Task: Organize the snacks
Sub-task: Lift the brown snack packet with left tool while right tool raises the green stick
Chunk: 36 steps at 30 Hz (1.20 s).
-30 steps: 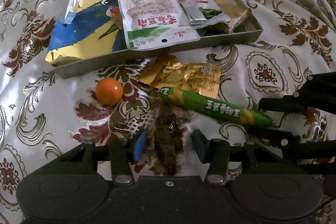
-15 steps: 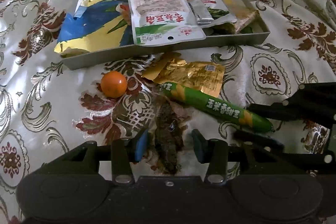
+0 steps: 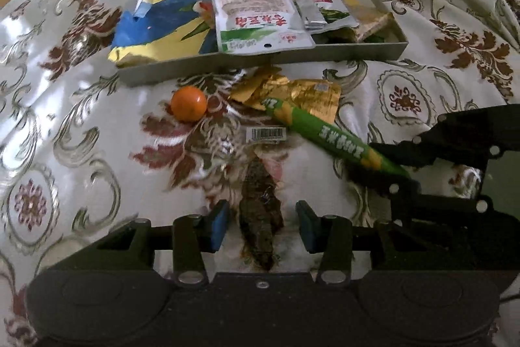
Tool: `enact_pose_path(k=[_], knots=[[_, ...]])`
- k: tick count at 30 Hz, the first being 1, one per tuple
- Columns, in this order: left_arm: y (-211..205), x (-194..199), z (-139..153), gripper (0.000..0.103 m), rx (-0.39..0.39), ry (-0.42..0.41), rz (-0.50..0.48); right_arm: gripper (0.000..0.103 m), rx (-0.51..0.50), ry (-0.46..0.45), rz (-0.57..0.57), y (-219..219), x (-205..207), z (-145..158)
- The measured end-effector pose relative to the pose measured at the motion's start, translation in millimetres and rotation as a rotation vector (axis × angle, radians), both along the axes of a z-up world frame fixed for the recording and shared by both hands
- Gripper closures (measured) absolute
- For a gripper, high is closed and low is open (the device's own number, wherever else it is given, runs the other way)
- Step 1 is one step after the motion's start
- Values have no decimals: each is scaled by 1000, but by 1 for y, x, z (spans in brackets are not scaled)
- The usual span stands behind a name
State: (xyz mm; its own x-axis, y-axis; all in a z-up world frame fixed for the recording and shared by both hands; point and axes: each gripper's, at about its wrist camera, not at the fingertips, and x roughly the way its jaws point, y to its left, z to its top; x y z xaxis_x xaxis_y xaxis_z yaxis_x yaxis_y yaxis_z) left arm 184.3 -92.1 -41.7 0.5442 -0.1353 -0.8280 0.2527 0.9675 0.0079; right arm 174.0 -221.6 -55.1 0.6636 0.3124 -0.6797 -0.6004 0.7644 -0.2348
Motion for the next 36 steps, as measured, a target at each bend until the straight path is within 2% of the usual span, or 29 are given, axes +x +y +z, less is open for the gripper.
enact_pose_path(k=[8, 15, 21, 23, 31, 36], knots=[[10, -26, 12, 57, -140, 9, 118, 85, 59, -22, -32, -4, -16, 16], [5, -47, 24, 57, -148, -5, 145, 85, 94, -1, -70, -15, -23, 23], [5, -60, 41, 57, -159, -41, 156, 84, 303, 119, -140, -44, -19, 36], [5, -64, 46, 57, -162, -54, 158, 84, 351, 128, -160, -53, -18, 40], [11, -68, 63, 57, -163, -108, 192, 84, 348, -15, -184, -58, -30, 58], [14, -59, 75, 57, -170, -157, 207, 84, 378, -66, -212, -64, -26, 66]])
